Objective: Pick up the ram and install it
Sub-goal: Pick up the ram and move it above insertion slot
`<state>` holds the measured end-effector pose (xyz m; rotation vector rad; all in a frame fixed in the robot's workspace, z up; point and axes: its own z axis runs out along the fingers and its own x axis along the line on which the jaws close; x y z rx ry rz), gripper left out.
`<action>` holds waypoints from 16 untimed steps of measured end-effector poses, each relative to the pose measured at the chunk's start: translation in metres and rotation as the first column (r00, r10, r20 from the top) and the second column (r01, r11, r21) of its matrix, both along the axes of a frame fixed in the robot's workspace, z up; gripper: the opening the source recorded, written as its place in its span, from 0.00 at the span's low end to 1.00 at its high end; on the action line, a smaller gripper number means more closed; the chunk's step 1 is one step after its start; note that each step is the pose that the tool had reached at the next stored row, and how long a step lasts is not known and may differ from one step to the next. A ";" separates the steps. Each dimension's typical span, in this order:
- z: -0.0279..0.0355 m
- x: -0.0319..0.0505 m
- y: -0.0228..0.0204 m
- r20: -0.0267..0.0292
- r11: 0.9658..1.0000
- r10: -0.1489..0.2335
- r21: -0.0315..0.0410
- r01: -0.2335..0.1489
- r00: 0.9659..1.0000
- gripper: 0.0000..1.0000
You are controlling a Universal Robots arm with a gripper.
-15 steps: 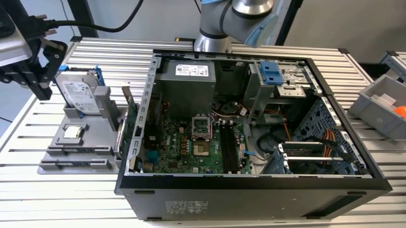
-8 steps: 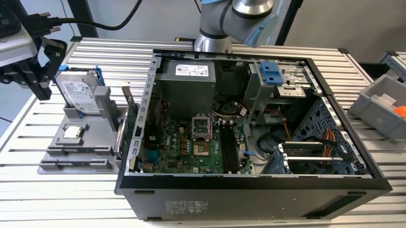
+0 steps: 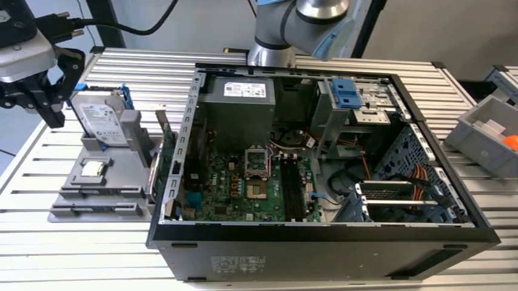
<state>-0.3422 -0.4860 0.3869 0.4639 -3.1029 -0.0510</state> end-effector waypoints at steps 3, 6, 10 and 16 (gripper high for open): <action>0.0000 0.0000 0.0000 0.000 1.000 0.029 0.000 -0.029 1.000 0.00; 0.0000 0.0000 0.0000 0.000 0.998 0.062 0.000 -0.062 0.998 0.00; 0.0001 0.0000 0.0000 0.000 0.994 0.112 0.000 -0.112 0.994 0.00; 0.0001 0.0000 0.0000 0.000 0.982 0.189 0.000 -0.189 0.982 0.00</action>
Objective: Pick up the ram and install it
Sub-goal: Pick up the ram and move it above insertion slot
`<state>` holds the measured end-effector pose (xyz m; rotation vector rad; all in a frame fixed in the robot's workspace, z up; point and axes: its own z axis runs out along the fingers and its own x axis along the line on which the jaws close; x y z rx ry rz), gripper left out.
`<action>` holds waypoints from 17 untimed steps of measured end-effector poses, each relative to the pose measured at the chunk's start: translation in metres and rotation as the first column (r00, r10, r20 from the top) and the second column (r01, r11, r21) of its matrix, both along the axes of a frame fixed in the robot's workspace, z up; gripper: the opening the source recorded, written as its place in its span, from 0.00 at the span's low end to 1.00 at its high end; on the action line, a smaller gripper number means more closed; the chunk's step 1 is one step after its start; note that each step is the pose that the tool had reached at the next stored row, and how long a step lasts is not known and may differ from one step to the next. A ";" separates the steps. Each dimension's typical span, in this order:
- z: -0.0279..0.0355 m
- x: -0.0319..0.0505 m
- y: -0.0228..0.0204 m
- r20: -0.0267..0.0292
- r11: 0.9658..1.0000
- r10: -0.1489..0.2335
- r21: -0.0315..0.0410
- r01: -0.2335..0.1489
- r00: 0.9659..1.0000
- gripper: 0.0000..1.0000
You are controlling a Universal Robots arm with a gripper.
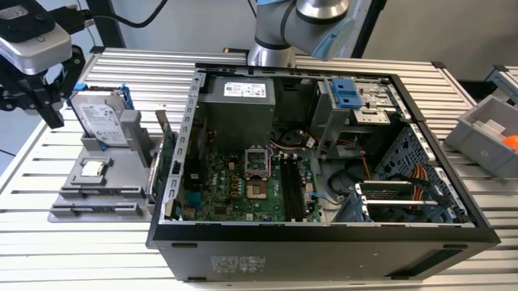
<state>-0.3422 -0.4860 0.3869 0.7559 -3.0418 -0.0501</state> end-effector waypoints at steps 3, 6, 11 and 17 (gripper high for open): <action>0.0000 0.0000 0.0000 0.000 0.999 0.038 0.000 -0.038 0.999 0.00; 0.0000 0.0000 0.0000 0.000 0.997 0.077 0.000 -0.077 0.997 0.00; 0.0000 0.0000 0.0000 0.000 0.989 0.148 0.000 -0.148 0.989 0.00; 0.0000 0.0000 0.0000 0.000 0.973 0.230 0.000 -0.230 0.973 0.00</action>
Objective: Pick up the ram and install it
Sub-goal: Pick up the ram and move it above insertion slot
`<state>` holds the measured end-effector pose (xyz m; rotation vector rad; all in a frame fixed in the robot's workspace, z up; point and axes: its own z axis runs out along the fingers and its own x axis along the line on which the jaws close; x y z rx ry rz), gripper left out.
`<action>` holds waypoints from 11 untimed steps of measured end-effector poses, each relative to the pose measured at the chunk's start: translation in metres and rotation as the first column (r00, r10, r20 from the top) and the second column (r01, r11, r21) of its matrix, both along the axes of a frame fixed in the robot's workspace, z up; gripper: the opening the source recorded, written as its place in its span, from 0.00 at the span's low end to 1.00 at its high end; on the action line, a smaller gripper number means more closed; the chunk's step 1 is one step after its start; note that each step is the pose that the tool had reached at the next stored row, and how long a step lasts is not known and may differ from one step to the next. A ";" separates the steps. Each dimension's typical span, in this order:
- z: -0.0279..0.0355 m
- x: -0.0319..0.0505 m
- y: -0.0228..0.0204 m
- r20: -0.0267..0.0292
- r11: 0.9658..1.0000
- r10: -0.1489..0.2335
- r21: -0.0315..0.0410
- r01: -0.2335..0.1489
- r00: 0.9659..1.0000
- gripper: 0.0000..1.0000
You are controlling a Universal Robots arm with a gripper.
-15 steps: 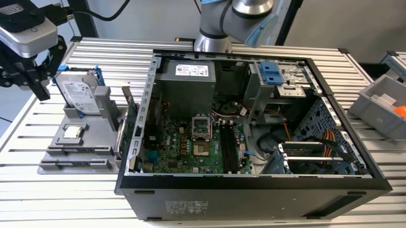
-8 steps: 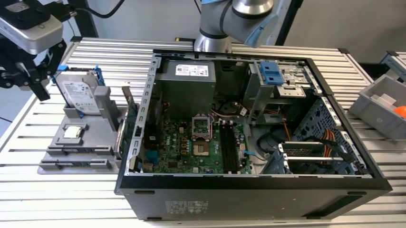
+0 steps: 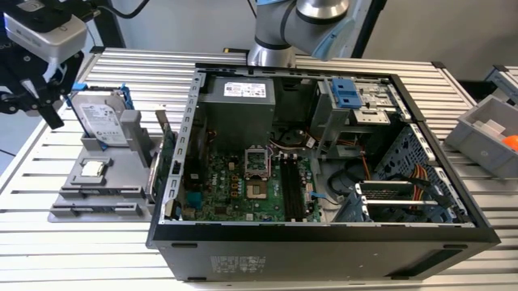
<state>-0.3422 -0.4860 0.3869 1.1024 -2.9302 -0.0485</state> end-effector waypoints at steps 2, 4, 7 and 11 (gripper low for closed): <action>0.0000 0.0000 0.0000 0.000 1.000 0.029 0.000 -0.029 1.000 0.00; 0.0000 0.0000 0.0000 0.000 0.998 0.061 0.000 -0.061 0.998 0.00; 0.0000 0.0000 0.0000 0.000 0.994 0.107 0.000 -0.107 0.994 0.00; 0.0000 0.0000 0.0000 0.000 0.985 0.171 0.000 -0.171 0.985 0.00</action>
